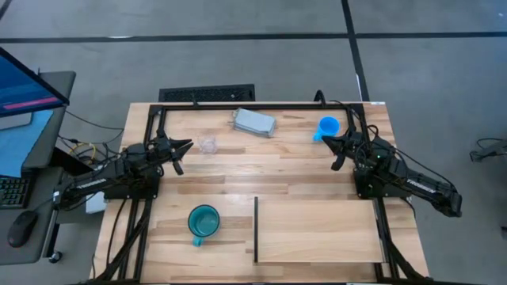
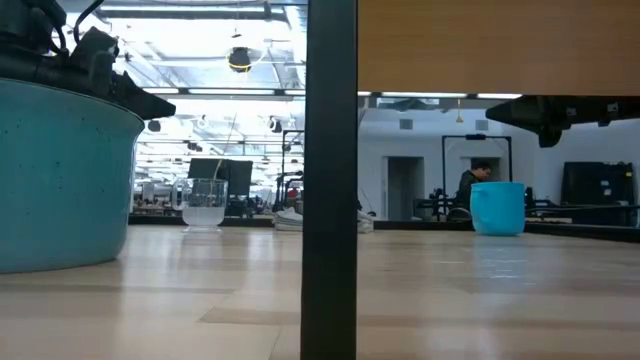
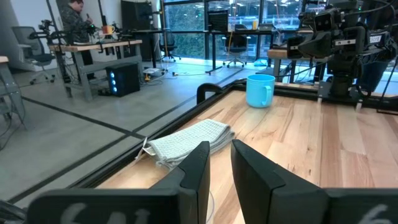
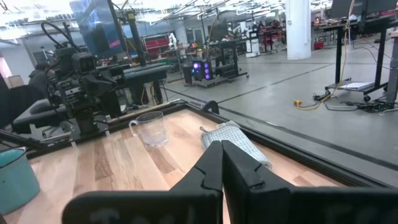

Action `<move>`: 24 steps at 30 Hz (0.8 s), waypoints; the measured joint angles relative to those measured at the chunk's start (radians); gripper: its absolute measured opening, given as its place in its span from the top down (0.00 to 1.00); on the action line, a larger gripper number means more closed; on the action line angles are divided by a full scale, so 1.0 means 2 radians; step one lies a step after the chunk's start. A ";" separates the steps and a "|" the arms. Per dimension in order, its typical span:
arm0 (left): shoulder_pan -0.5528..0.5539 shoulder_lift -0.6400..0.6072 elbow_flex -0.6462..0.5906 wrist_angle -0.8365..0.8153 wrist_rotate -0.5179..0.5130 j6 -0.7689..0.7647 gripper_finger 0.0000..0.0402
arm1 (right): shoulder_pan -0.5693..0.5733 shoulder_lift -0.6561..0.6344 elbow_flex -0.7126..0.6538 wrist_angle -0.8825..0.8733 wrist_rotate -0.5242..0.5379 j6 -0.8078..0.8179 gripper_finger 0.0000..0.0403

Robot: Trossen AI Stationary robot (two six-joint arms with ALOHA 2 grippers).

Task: Stack small to large cups/mugs on shelf

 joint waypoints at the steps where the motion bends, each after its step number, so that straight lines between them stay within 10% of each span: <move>1: 0.000 0.000 0.000 0.000 0.000 0.000 0.86 | 0.000 0.000 0.000 0.000 0.000 0.000 0.95; 24: 0.000 0.000 0.000 0.001 -0.009 0.034 0.86 | 0.000 0.000 0.000 0.000 0.000 0.000 0.95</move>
